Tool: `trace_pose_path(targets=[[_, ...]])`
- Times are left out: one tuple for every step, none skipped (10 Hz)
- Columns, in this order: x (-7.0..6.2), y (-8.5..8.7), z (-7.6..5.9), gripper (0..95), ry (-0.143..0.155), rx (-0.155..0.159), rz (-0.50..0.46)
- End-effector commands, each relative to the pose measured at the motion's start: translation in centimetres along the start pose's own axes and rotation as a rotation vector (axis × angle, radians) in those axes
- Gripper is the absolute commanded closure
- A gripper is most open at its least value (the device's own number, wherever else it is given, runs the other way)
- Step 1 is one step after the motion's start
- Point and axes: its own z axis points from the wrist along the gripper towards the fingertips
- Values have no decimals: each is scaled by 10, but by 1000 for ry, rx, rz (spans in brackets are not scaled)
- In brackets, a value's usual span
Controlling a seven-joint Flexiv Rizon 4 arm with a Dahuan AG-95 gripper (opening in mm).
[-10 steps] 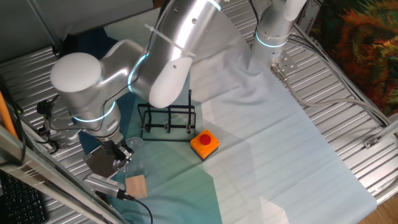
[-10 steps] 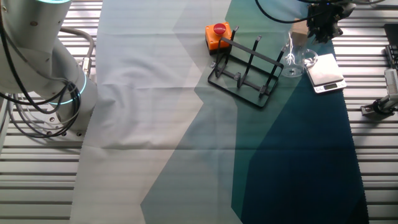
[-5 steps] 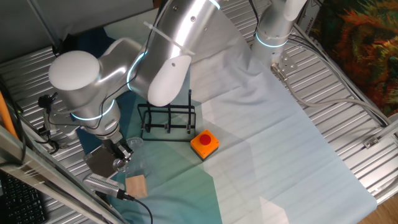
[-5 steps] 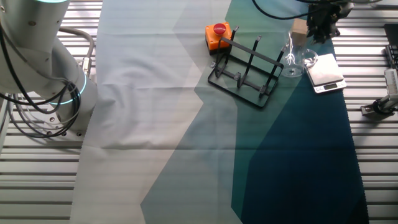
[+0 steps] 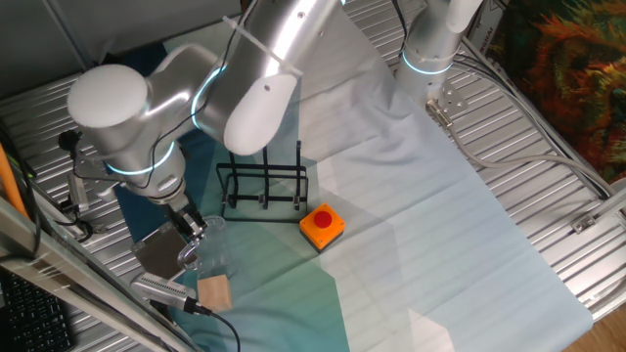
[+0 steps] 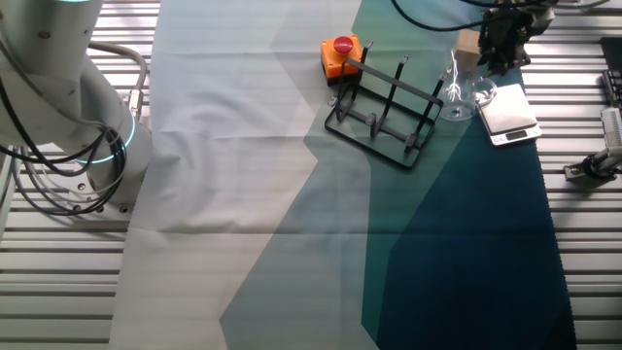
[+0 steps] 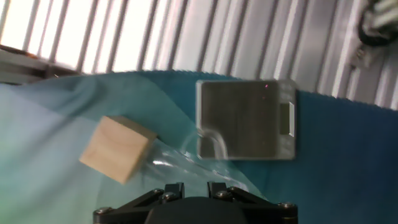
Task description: Take the cup off the cup rack
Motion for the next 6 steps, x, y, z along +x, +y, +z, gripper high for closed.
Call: trace_pose_path(targets=[[7,-7,-6,760,8,3,-8],[12,-12,-11,760,12,4,-14],[16,-16,-14,760,18,5,-20],[19,-18,-17,760,13,10,-23],[20,-19,-17,760,19,29,-16],[20,-19,-17,760,27,55,-9]])
